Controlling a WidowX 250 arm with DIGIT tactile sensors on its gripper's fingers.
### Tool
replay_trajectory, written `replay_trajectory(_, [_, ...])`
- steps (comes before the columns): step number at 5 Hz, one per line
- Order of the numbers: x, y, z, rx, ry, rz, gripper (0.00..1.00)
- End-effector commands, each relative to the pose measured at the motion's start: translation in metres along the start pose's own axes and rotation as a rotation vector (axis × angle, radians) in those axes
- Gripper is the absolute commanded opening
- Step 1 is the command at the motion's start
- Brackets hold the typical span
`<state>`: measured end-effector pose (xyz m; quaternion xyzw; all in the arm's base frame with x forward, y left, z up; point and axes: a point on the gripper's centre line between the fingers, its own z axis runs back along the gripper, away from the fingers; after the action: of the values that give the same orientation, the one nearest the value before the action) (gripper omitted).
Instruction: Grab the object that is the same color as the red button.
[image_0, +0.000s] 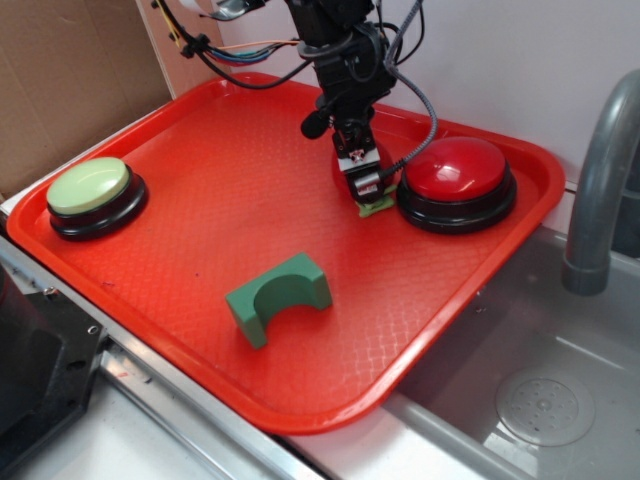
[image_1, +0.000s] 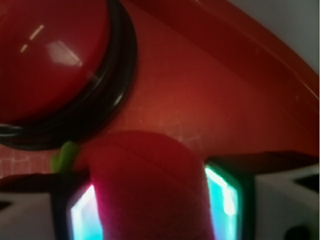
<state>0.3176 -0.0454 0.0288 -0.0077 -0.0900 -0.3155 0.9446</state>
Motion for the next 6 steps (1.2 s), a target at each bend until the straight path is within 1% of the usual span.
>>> replay_trajectory(1, [0.009,-0.001,0.011,0.014,-0.018,0.012,0.0])
replay_trajectory(2, [0.006,0.0,0.018,0.025,0.003,0.039,0.0])
replay_trajectory(3, [0.002,0.0,0.036,0.045,0.048,0.109,0.0])
replay_trajectory(4, [-0.003,-0.001,0.076,0.083,0.113,0.186,0.0])
replay_trajectory(5, [-0.022,-0.001,0.106,0.013,0.104,0.276,0.0])
replay_trajectory(6, [-0.049,-0.011,0.134,0.042,0.173,0.435,0.0])
